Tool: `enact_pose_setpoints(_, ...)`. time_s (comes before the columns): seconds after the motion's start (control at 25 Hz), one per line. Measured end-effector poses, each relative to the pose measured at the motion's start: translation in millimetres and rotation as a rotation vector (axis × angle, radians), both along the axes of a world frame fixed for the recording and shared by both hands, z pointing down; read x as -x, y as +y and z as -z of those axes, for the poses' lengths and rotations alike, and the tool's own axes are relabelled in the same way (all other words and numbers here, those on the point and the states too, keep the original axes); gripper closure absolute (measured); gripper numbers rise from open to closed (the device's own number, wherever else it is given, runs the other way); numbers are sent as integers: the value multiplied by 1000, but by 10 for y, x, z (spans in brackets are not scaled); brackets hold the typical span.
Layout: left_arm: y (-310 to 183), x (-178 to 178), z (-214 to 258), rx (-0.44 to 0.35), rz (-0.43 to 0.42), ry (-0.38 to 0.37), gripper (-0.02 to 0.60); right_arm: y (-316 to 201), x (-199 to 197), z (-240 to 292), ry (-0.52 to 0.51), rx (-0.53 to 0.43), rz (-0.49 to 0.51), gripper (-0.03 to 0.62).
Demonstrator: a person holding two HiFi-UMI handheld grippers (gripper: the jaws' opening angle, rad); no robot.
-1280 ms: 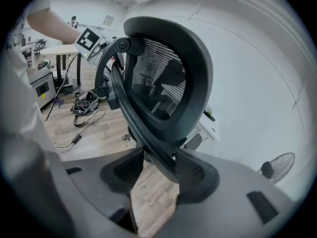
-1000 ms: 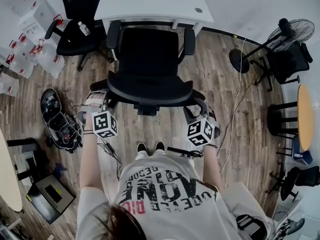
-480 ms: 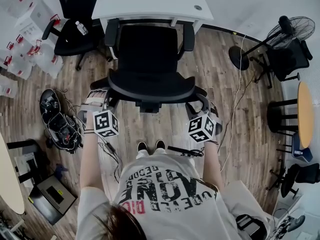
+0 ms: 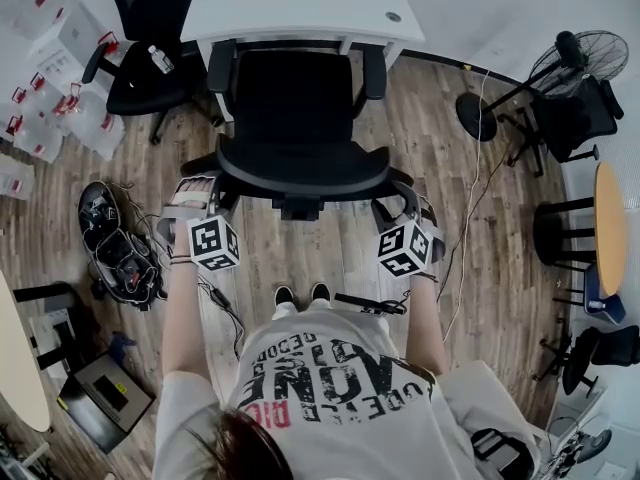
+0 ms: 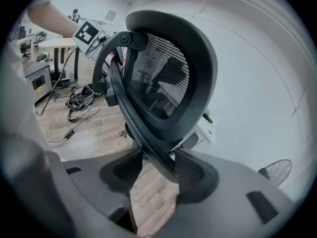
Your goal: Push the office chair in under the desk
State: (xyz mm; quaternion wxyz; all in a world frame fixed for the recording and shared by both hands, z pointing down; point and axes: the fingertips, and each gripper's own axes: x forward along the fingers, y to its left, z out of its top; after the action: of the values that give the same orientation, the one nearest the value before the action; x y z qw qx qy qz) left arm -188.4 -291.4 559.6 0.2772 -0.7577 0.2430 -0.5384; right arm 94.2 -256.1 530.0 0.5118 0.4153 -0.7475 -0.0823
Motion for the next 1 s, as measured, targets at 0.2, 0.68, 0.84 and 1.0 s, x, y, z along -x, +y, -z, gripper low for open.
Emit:
enact_pose_setpoints(0.2,-63,-28,8,2,-4,3,399,-72,-27,12,3,-12,6,402)
enact_pose_setpoints(0.68,-475,-101,-18,-13,54,-5,400,-524,-108,-22,0,-11,22,402)
enact_pose_setpoints(0.84,-592,-159,-27,-14,72,-7,400,-689,-174,-34,6,-5,31,402)
enact_pose_setpoints(1.0,-688,-248,-24,-17,81,-8,400,-818,-265,-39,7,-7,41,402)
